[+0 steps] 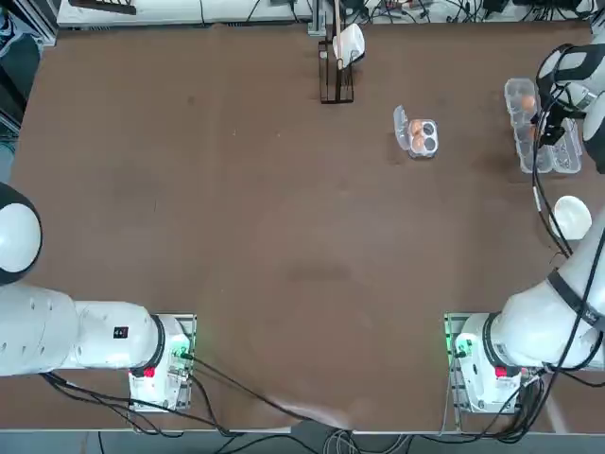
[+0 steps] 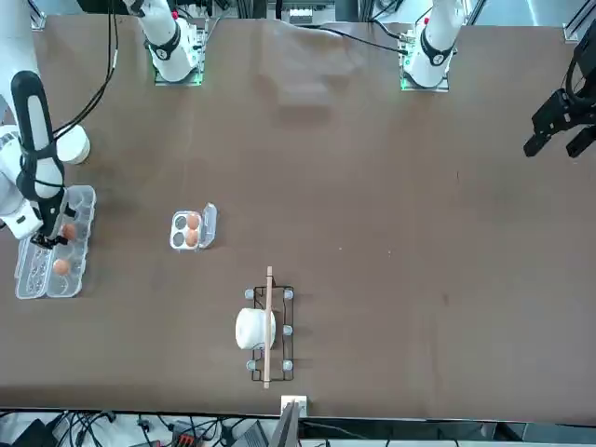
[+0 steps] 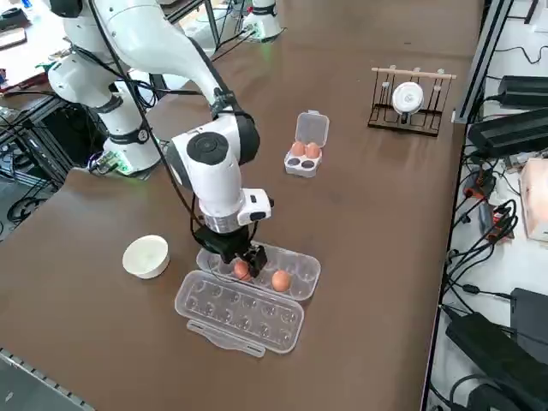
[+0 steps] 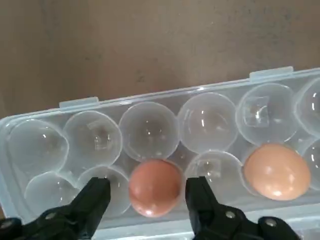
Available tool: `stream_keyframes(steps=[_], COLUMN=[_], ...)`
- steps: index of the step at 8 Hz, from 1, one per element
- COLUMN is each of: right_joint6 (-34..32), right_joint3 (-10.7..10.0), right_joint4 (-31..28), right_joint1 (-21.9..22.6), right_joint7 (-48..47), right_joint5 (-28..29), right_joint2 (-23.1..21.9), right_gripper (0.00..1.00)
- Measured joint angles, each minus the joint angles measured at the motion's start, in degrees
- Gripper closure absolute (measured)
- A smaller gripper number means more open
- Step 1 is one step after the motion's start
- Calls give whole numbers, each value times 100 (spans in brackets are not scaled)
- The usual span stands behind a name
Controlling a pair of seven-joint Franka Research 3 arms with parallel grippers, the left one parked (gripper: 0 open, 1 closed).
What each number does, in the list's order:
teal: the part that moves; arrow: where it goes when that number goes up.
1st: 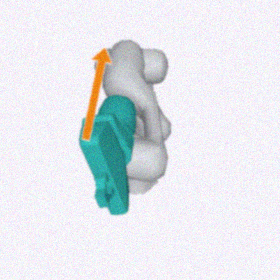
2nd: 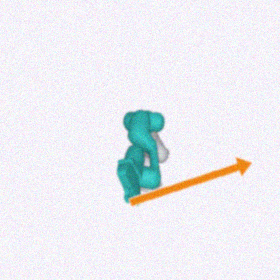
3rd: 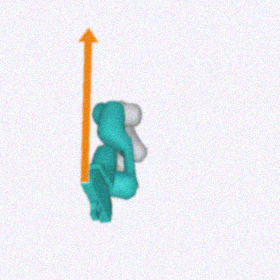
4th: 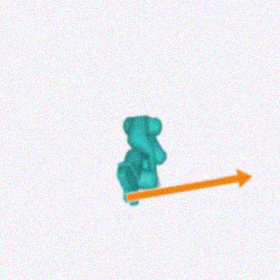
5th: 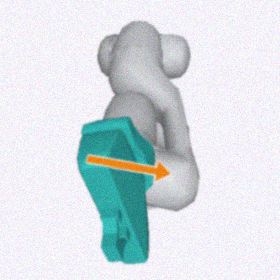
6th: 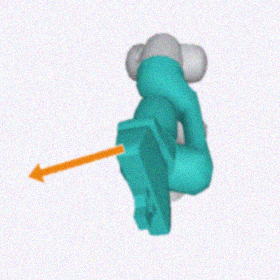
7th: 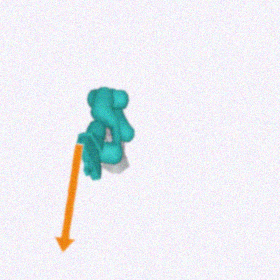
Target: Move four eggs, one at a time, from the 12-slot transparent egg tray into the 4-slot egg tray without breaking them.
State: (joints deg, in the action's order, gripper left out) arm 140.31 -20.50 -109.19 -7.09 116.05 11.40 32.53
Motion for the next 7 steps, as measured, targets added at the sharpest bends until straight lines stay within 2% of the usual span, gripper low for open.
stream_keyframes(steps=[4,5,7], right_joint6=[12,40,32], right_joint3=[6,19,23], right_joint4=[24,64,72], right_joint1=[-32,-32,-33], right_joint7=[2,2,3], right_joint5=[3,12,21], right_joint2=[30,29,28], right_gripper=[20,42,44])
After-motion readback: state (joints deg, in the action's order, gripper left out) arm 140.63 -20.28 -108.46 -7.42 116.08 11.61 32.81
